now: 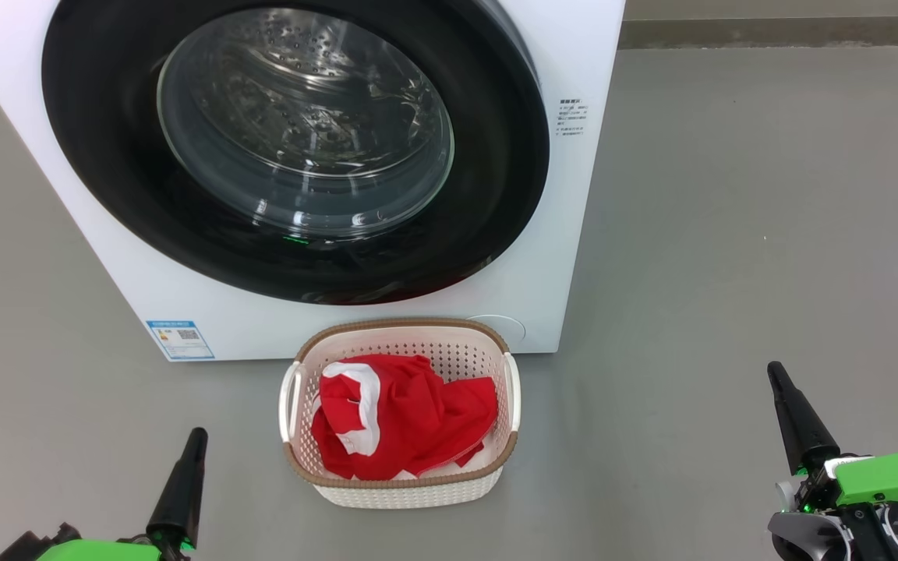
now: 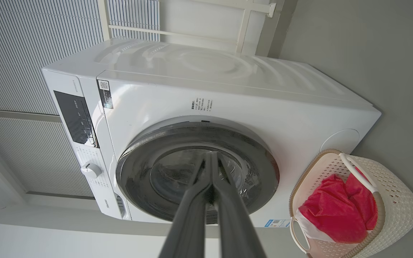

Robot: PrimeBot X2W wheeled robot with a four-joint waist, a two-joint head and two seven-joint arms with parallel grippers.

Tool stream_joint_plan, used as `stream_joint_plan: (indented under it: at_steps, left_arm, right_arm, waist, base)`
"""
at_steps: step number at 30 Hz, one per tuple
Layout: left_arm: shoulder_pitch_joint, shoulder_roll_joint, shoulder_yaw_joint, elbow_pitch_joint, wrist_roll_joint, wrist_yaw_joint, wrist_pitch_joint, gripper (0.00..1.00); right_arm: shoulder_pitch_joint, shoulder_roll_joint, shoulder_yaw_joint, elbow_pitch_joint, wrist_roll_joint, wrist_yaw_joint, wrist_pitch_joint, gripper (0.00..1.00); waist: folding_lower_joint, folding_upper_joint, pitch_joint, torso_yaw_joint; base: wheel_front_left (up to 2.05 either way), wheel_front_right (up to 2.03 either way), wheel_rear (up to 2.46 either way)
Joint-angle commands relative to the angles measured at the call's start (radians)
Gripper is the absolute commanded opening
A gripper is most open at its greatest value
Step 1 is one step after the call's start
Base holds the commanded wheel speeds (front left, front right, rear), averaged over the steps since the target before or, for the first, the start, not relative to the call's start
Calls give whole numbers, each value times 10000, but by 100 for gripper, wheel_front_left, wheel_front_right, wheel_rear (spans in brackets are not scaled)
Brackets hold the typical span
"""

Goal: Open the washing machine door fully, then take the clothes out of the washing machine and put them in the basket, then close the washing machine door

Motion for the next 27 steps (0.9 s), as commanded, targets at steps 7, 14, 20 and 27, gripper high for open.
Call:
stream_joint_plan:
  at_steps: [7, 14, 20, 27]
  left_arm:
    - [-390, 93, 345, -209, -66, -67, 35, 0]
    - [-390, 93, 345, -209, -66, -67, 34, 0]
    - [-390, 93, 345, -209, -67, -67, 34, 0]
    - [-390, 93, 345, -209, -67, -67, 34, 0]
  right_arm:
    - [-416, -131, 135, -251, 1, -7, 52, 0]
    - [-416, -129, 131, -251, -3, -7, 55, 0]
    - [-416, -127, 128, -251, -5, -7, 58, 0]
    - [-417, -125, 125, -250, -8, -7, 60, 0]
  waist:
    - [0, -1, 0, 0]
    - [0, -1, 0, 0]
    - [0, -1, 0, 0]
    - [0, -1, 0, 0]
  base:
    - [0, 0, 0]
    - [0, 0, 0]
    - [0, 0, 0]
    - [0, 0, 0]
